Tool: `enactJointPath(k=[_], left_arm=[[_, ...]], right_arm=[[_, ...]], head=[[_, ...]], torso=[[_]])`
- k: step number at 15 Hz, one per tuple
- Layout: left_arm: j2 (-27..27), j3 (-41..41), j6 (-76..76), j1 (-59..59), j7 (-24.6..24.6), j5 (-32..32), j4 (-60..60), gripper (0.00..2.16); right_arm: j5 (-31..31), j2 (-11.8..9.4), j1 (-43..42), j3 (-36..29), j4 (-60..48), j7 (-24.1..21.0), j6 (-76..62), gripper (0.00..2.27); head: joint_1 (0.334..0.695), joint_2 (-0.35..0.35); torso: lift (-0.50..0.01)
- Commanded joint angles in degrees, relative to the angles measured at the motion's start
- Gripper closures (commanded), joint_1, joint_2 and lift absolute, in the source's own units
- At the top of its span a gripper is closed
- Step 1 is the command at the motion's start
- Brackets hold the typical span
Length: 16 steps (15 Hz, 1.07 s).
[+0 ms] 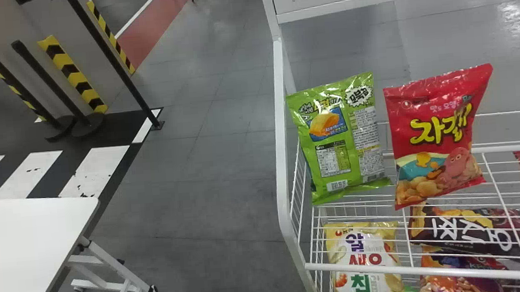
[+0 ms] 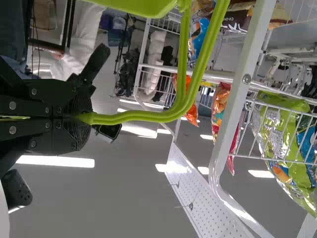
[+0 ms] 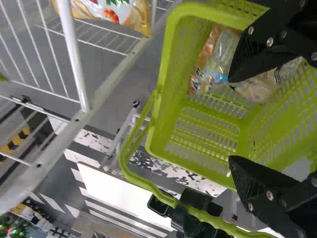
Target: Hold basket handle with left hand then pick spicy shrimp crackers with right hand and place into basket
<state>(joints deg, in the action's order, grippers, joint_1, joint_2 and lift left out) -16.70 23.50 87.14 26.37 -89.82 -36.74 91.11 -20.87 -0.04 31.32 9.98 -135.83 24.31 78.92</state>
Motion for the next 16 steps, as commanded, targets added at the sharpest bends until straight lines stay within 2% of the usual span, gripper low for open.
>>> enactJointPath(k=[1, 7, 9, 13, 16], left_arm=[[0.08, -0.04, 0.01, 0.0, -0.74, 0.0, 0.04, 2.15], [0.17, -0.12, -0.17, 0.0, -0.74, 0.17, -0.4, 2.15], [0.17, -0.47, -0.34, 0.0, -0.74, 0.26, -0.67, 2.15], [0.26, -0.47, -0.17, 0.0, -0.74, 0.35, -0.67, 2.15], [0.26, -0.47, -0.17, 0.0, -0.74, 0.44, -0.75, 2.15]], right_arm=[[0.4, 0.04, 2.52, -5.23, -2.51, 2.94, -5.31, 0.06], [1.98, 0.09, 8.49, -14.02, -1.99, 6.72, -28.51, 0.09], [4.7, 0.09, 10.95, -14.63, -0.05, 6.81, -43.1, 0.09], [8.92, 0.09, 12.8, -14.63, 4.96, 5.93, -59.45, 0.09], [11.65, 0.09, 13.77, -14.63, 9.88, 3.29, -69.64, 0.09]], head=[[0.695, 0.35], [0.695, 0.35], [0.695, 0.35], [0.695, 0.217], [0.695, 0.172]], torso=[[-0.01], [-0.01], [-0.01], [-0.01], [-0.01]])
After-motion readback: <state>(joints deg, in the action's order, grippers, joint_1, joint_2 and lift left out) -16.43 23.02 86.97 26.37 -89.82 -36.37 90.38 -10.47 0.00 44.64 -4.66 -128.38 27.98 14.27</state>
